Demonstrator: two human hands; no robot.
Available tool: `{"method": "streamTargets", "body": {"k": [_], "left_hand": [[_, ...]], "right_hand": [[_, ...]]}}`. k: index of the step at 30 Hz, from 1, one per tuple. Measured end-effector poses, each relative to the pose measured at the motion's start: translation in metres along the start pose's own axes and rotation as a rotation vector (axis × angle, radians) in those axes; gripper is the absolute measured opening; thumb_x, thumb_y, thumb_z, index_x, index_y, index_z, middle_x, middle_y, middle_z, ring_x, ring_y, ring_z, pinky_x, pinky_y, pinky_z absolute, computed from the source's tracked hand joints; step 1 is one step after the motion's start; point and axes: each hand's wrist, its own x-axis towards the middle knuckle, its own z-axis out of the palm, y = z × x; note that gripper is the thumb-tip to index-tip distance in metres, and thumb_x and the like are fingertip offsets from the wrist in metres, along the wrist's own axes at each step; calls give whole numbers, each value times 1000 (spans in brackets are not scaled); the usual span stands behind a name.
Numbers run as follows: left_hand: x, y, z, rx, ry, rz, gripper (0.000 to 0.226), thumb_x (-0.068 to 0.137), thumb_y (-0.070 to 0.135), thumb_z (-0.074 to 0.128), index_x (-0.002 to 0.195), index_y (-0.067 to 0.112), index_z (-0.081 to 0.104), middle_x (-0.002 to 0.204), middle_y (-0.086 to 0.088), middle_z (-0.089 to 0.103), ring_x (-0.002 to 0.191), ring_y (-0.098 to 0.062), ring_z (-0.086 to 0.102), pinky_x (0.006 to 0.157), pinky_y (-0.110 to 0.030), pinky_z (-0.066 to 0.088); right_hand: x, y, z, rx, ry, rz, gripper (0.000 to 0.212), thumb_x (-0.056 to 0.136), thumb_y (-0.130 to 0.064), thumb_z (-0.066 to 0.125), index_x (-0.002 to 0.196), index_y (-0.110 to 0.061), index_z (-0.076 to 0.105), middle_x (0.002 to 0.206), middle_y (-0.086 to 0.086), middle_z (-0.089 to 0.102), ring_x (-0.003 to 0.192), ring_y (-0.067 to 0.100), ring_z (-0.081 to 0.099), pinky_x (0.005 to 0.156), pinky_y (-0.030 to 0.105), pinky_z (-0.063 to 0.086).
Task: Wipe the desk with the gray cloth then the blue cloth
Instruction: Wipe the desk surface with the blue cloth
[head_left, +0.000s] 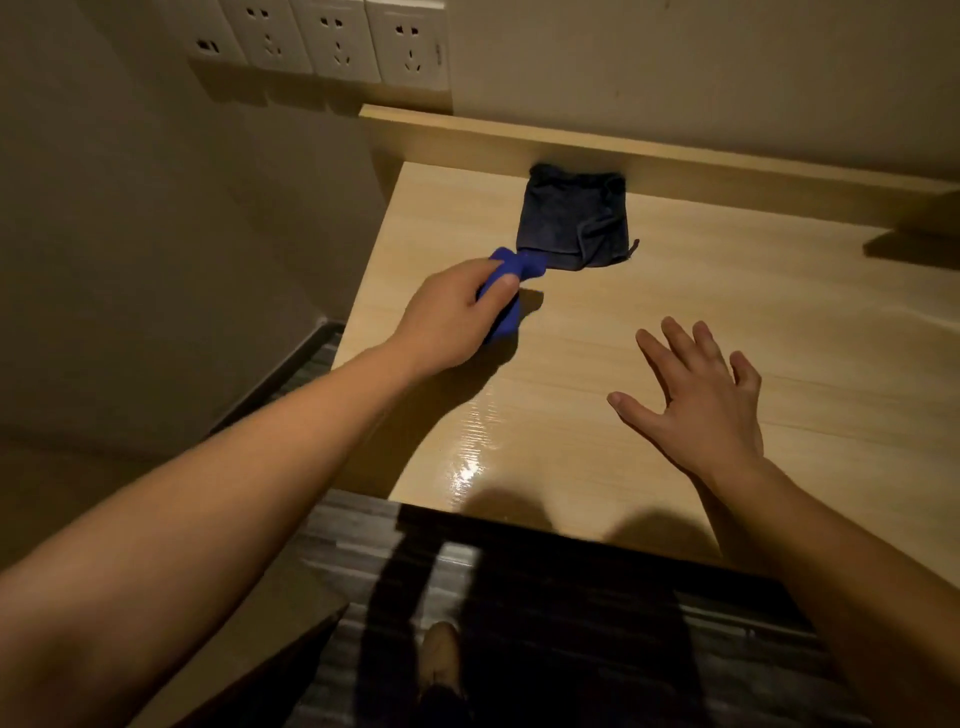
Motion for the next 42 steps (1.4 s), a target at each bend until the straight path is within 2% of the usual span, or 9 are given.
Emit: {"method": "streamTargets", "body": {"k": [3, 4, 6, 15, 23, 31, 34, 38, 42], "left_hand": [[41, -12, 19, 302, -114, 40, 45, 115, 46, 38, 149, 24, 58, 146, -13, 59, 135, -36, 53, 107, -48, 45], [46, -19, 29, 454, -162, 19, 55, 114, 53, 32, 163, 30, 41, 168, -14, 37, 154, -38, 32, 122, -52, 31], [47, -33, 45, 628, -164, -5, 66, 110, 66, 21, 170, 40, 16, 180, -7, 2, 165, -32, 0, 131, -57, 6], [22, -34, 64, 702, -105, 24, 74, 102, 77, 9, 169, 47, 9, 180, -7, 2, 165, -31, -4, 132, -52, -1], [-61, -18, 92, 686, -95, 19, 70, 105, 75, 14, 169, 46, 9, 180, -5, 2, 165, -28, -5, 133, -51, 1], [-130, 4, 116, 625, -34, -17, 69, 106, 68, 24, 168, 38, 24, 178, -7, 16, 165, -27, 5, 132, -42, 1], [-148, 15, 125, 565, 7, -36, 66, 107, 61, 32, 164, 28, 39, 173, -12, 29, 163, -32, 18, 132, -50, 18], [-171, 31, 146, 437, 150, 21, 48, 103, 38, 64, 144, 12, 67, 155, -18, 56, 149, -40, 47, 117, -58, 45], [-174, 59, 152, 159, 85, -19, 50, 108, 49, 46, 142, 21, 69, 152, -7, 62, 141, -27, 58, 110, -49, 50]], "right_hand": [[-1, 0, 0, 5, 2, 8, 85, 87, -88, 31, 159, -41, 33, 171, -6, 23, 159, 21, 9, 120, 58, 14], [0, 0, 0, 7, 1, 8, 85, 87, -87, 31, 159, -41, 32, 171, -6, 23, 159, 21, 9, 120, 58, 14], [0, 1, 1, 12, 2, 6, 85, 87, -87, 33, 159, -40, 33, 171, -6, 23, 159, 21, 9, 120, 59, 14], [1, 2, 4, 11, 1, 5, 88, 87, -90, 26, 160, -40, 29, 172, -6, 20, 159, 21, 7, 121, 59, 13], [0, 2, 6, 13, 3, -15, 87, 88, -90, 24, 161, -42, 24, 173, -5, 18, 160, 23, 7, 121, 60, 13], [1, 4, 5, 31, -21, -26, 90, 87, -91, 19, 162, -41, 24, 173, -4, 16, 160, 25, 5, 121, 62, 11], [1, 4, 5, 39, -18, -31, 91, 87, -92, 17, 162, -40, 25, 173, -4, 16, 160, 26, 5, 121, 62, 10], [1, 4, 5, 45, -14, -29, 92, 86, -92, 15, 162, -41, 24, 173, -4, 16, 160, 26, 5, 121, 61, 10], [0, 6, 3, 57, -27, -24, 84, 91, -86, 21, 161, -41, 27, 173, -5, 17, 160, 25, 6, 122, 59, 9]]}}
